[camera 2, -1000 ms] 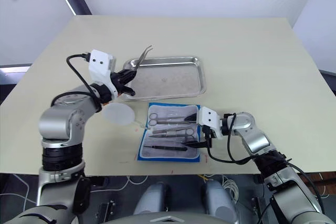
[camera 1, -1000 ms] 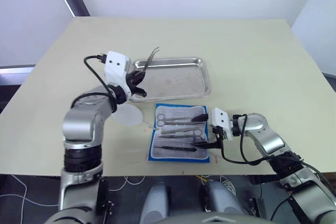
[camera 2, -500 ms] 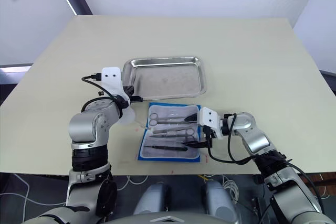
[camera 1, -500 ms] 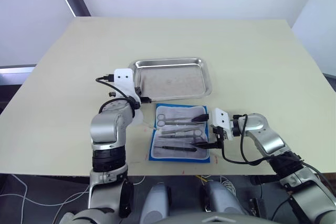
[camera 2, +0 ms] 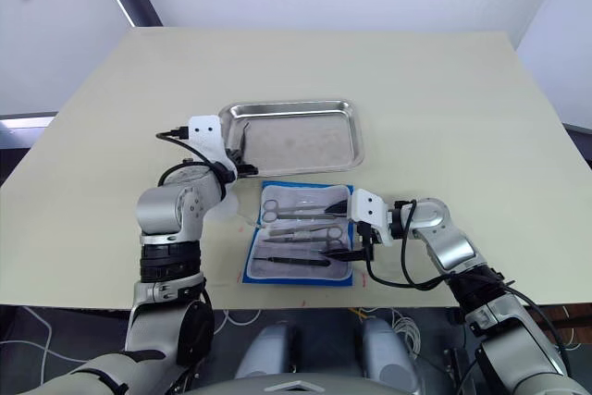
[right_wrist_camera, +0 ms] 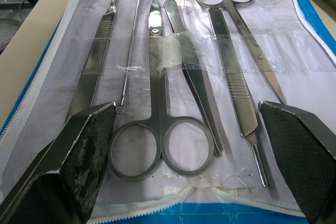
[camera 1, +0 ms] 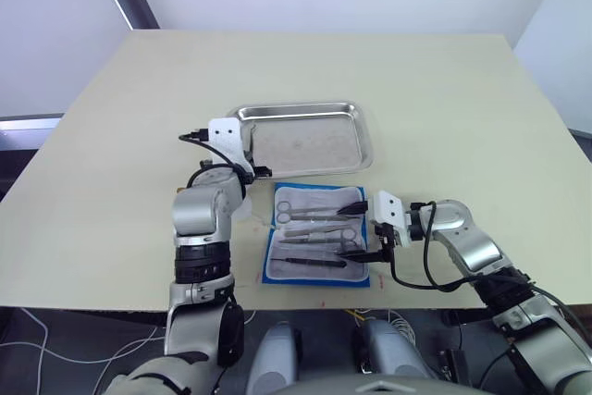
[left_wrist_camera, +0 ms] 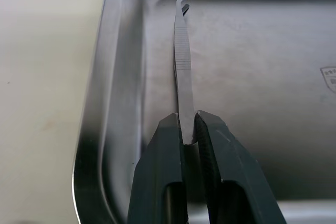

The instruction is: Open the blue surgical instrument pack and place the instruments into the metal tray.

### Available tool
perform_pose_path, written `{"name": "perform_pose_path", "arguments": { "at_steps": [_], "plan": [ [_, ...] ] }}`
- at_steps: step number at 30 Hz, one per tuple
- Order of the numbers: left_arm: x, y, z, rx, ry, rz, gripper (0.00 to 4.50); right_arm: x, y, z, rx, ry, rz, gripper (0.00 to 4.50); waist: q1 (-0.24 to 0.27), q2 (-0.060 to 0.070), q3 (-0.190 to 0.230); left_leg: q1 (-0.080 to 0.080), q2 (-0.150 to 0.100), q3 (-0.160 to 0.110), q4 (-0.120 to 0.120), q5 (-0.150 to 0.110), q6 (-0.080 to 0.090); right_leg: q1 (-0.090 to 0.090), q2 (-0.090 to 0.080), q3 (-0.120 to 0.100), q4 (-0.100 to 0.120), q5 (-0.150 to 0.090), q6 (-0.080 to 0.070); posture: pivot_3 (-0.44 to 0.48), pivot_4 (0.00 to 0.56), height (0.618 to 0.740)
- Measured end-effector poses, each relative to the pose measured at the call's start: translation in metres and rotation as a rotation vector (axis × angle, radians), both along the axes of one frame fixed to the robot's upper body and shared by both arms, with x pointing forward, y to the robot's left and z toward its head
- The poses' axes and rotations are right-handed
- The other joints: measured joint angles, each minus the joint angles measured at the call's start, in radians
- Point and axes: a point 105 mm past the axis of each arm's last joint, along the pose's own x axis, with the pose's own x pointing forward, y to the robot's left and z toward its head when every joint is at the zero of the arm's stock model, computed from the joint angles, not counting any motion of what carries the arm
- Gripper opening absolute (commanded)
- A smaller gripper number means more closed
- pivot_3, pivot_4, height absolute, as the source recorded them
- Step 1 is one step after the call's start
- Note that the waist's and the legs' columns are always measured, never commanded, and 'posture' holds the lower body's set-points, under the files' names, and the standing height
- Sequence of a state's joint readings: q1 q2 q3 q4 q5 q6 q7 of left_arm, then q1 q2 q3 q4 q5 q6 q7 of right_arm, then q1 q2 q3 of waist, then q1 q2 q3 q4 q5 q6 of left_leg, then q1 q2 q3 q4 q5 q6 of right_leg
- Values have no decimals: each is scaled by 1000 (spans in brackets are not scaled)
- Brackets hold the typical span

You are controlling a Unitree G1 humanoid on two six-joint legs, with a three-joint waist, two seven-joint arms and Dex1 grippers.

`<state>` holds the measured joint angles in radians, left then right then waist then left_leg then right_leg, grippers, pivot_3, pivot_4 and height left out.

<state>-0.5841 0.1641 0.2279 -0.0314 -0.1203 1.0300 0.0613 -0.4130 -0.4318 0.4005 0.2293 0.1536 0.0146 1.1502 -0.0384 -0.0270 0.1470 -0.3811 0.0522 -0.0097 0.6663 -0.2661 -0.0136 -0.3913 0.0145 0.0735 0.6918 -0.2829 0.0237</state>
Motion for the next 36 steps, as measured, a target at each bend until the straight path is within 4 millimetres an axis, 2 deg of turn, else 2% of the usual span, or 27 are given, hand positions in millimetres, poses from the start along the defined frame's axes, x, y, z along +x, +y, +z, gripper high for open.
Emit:
{"name": "perform_pose_path", "arguments": {
  "at_steps": [24,25,26,28,29,36],
  "plan": [
    [2,-1,-4,-28,7,25,81,0,0,0,2,0,1,4500,0,0,0,0,0,0,-1,0,0,0,0,0,-1,0,0,0,150,740],
    [2,-1,-4,-30,6,25,963,0,0,0,2,0,1,4500,0,0,0,0,0,0,-1,0,0,0,0,0,-1,0,0,0,150,740],
    [2,-1,-4,-31,6,25,1006,0,0,0,2,0,1,4500,0,0,0,0,0,0,-1,0,0,0,0,0,-1,0,0,0,150,740],
    [2,-1,-4,-33,6,24,2031,0,0,0,2,0,1,4500,-1,0,0,0,0,0,-1,0,0,0,0,0,-2,0,0,0,150,740],
    [2,-1,-3,-32,5,24,2344,0,0,0,2,0,1,4500,-1,0,0,0,0,0,-1,0,0,0,0,0,-2,0,0,0,150,740],
    [5,2,5,-3,-49,32,2344,0,1,0,3,0,2,4500,-1,0,0,0,0,0,-2,0,0,0,0,0,-2,0,0,0,150,740]
  ]
}}
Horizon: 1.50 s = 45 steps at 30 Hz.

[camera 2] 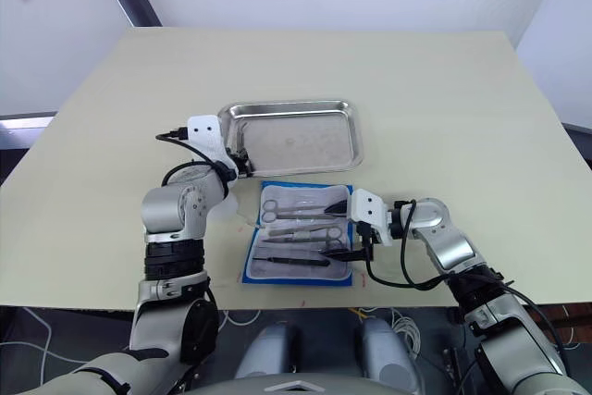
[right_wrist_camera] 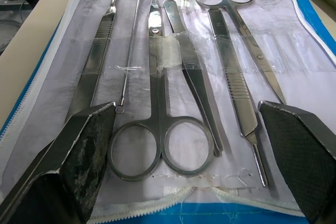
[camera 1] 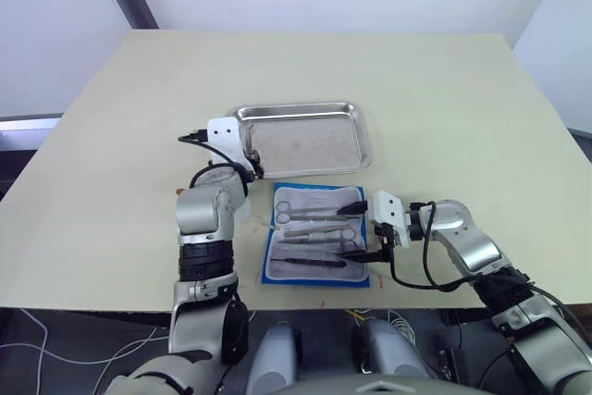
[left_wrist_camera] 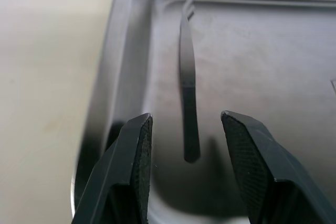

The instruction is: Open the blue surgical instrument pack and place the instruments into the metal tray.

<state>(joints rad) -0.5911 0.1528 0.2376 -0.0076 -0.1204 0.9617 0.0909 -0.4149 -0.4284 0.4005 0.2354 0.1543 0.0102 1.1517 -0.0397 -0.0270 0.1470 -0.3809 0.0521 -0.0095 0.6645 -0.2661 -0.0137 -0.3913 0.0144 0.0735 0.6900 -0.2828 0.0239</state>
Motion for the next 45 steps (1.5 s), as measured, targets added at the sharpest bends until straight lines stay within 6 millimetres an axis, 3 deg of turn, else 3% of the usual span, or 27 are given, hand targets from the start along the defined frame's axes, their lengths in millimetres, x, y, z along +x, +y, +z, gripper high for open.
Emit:
{"name": "perform_pose_path", "arguments": {
  "at_steps": [9,18,21,26,33,37,40,43,45],
  "plan": [
    [2,-16,32,82,-152,-229,2344,0,1,0,2,0,1,4500,-2,0,0,0,0,1,-1,0,0,0,0,0,-1,0,0,0,150,740],
    [-11,-16,34,91,-156,-449,2344,0,1,0,5,2,2,4500,-3,0,0,1,0,1,-4,0,0,0,0,0,-3,0,0,0,150,740],
    [-22,-26,41,37,-221,-607,2344,0,3,0,10,0,5,4500,-5,0,0,2,1,2,-5,0,0,0,1,1,-4,0,0,0,150,740],
    [-62,-31,44,9,-299,-946,2344,0,4,-1,17,0,8,4500,-8,0,0,3,3,3,-11,1,-1,0,2,1,-9,0,-1,0,150,740],
    [-88,-9,47,126,-265,-1182,2344,0,5,-1,20,0,8,4500,-6,-1,-1,3,4,3,-12,1,-1,0,3,1,-11,0,-1,0,150,740],
    [-113,4,49,160,-195,-1417,2344,0,5,-1,25,-3,10,4500,-8,-1,0,3,4,4,-12,1,-1,-1,3,1,-11,0,-1,0,150,740],
    [-126,15,49,176,-134,-1527,3139,0,5,-2,25,-3,9,4500,-7,0,0,4,4,4,-13,1,-1,-1,3,1,-11,-1,0,0,150,740],
    [-132,21,51,166,-96,-1580,4467,-1,5,-2,26,-2,9,4500,-7,0,1,3,5,4,-12,1,0,-1,3,1,-10,-5,-3,0,150,740],
    [-135,23,54,192,-66,-1605,4467,-1,5,-2,26,-1,9,4500,-7,0,1,3,5,4,-13,1,0,-1,3,1,-11,-6,-3,0,150,740]
  ]
}}
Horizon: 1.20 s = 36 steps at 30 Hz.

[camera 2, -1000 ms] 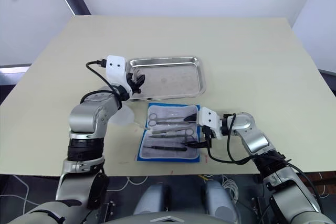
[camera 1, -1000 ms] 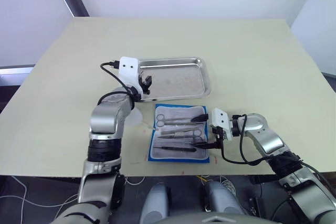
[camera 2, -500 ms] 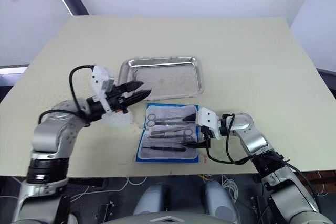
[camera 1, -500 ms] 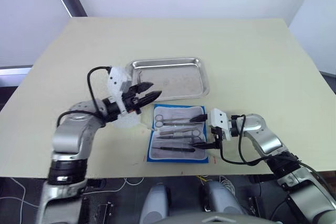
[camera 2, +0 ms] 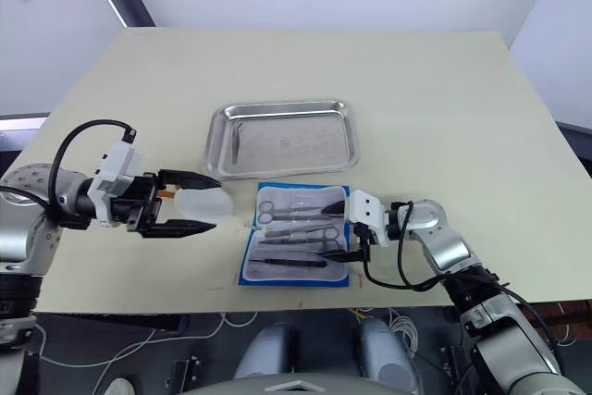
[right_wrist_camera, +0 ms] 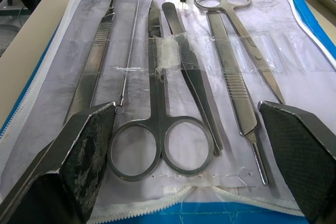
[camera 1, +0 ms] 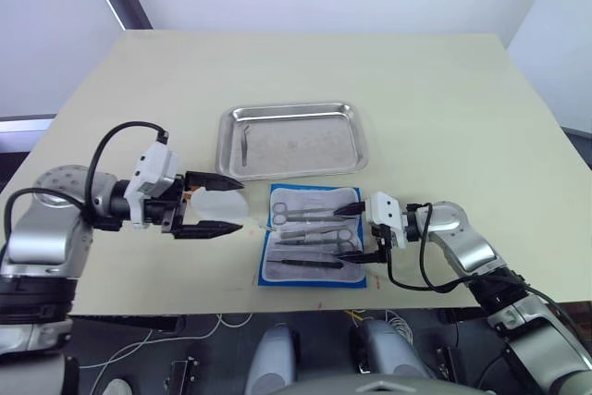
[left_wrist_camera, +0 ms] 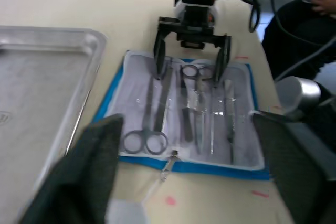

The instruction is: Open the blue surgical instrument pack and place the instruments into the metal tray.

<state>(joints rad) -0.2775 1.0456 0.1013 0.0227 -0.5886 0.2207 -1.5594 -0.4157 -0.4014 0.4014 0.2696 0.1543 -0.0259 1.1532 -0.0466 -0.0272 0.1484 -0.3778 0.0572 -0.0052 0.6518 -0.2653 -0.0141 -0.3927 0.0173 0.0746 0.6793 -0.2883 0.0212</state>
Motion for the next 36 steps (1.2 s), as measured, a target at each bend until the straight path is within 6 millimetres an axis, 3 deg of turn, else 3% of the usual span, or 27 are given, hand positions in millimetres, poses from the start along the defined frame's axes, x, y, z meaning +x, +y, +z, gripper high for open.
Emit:
{"name": "perform_pose_path", "arguments": {
  "at_steps": [6,16,28,31,35,36],
  "plan": [
    [-8,5,-2,72,29,-63,4467,0,0,0,0,1,-1,4500,1,1,0,0,0,1,0,0,0,0,0,0,0,0,0,0,150,740],
    [-5,5,-7,111,21,-103,4467,0,-2,0,3,2,-7,4500,4,0,0,0,0,2,0,0,0,-1,0,1,0,0,0,0,150,740],
    [25,-27,-19,42,-58,-86,4467,0,-1,0,6,2,-8,4500,4,-2,-1,0,0,1,1,0,0,0,1,1,1,2,4,0,150,740],
    [38,-35,-26,32,-67,-62,3693,0,-1,0,6,2,-9,4500,5,-3,-3,0,-1,1,1,0,0,0,1,1,1,2,4,0,150,740],
    [49,-43,-45,57,-46,-65,1627,0,-1,0,7,1,-7,4500,3,-5,-4,0,0,1,1,0,0,0,2,1,1,2,3,0,150,740],
    [50,-44,-48,64,-46,-66,1627,0,-1,0,7,1,-8,4500,3,-5,-4,0,0,1,1,0,0,0,2,1,1,3,3,0,150,740]
  ]
}}
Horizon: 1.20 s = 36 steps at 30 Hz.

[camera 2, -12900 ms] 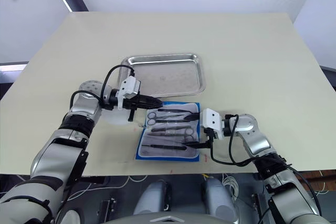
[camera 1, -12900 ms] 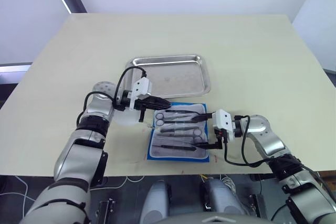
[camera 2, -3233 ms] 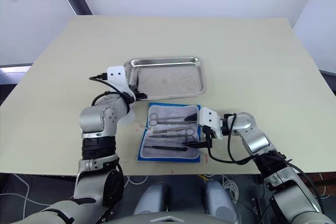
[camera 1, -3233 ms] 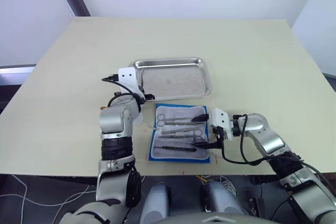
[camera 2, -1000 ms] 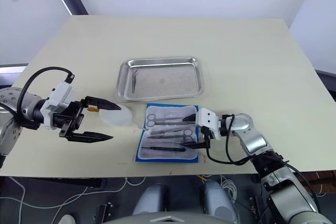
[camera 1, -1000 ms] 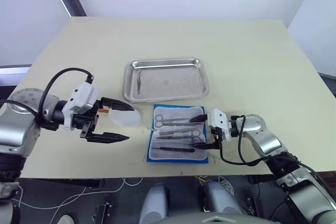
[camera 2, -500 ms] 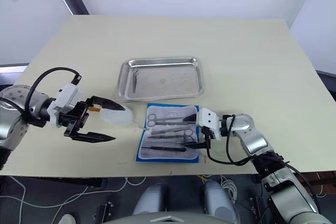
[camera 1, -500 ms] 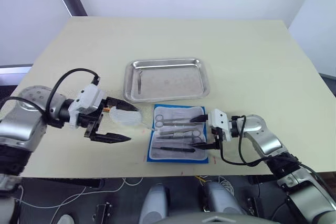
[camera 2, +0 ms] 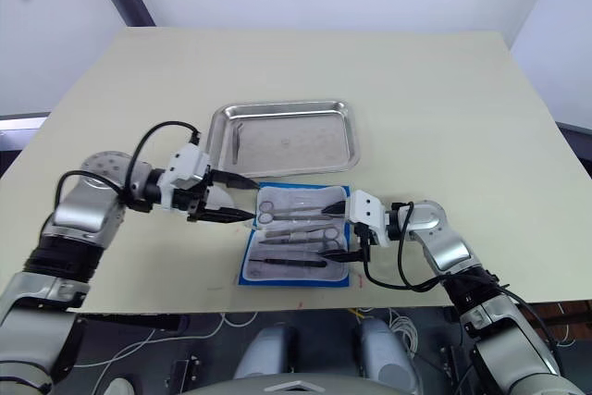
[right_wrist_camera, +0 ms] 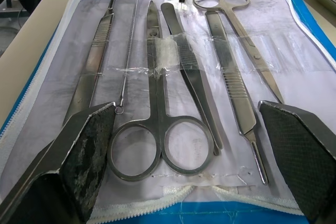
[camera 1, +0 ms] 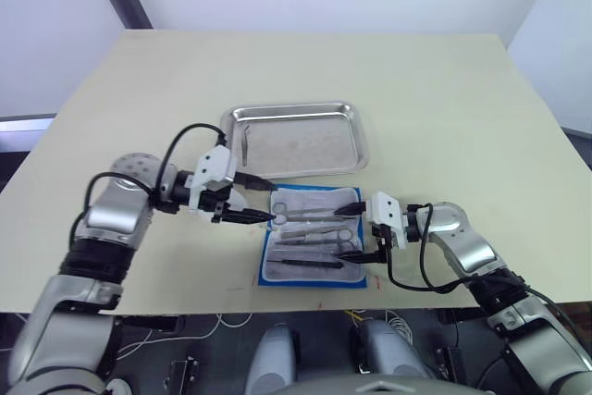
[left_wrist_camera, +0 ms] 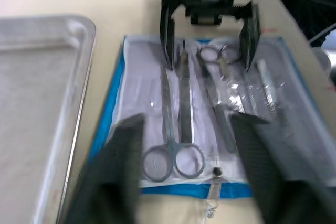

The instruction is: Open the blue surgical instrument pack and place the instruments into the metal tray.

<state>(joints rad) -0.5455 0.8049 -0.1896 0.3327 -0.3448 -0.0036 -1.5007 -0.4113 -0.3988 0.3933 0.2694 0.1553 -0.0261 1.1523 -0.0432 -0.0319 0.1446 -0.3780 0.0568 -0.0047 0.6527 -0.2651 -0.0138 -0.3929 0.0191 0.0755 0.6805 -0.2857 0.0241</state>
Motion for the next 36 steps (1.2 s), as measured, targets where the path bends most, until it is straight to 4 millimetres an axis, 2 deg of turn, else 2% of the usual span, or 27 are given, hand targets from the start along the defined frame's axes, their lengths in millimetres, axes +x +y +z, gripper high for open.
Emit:
{"name": "perform_pose_path", "arguments": {
  "at_steps": [6,15,24,36],
  "plan": [
    [13,-11,-12,19,-18,-18,1627,0,0,0,0,0,-1,4500,0,0,0,0,0,0,0,0,0,0,0,0,0,2,-3,0,150,740],
    [18,-20,-35,48,10,-38,1627,0,0,0,1,1,-3,4500,0,0,-1,0,0,-1,0,0,0,0,0,0,0,2,-3,0,150,740],
    [29,-25,-38,55,-22,-29,1627,0,0,-1,1,2,-4,4500,0,2,-2,0,0,-1,0,0,0,1,0,0,0,2,-3,0,150,740],
    [27,-25,-40,78,-28,-62,1627,0,0,-1,1,3,-5,4500,0,4,-3,0,0,-1,0,0,0,1,1,0,0,2,-3,0,150,740]
  ]
}}
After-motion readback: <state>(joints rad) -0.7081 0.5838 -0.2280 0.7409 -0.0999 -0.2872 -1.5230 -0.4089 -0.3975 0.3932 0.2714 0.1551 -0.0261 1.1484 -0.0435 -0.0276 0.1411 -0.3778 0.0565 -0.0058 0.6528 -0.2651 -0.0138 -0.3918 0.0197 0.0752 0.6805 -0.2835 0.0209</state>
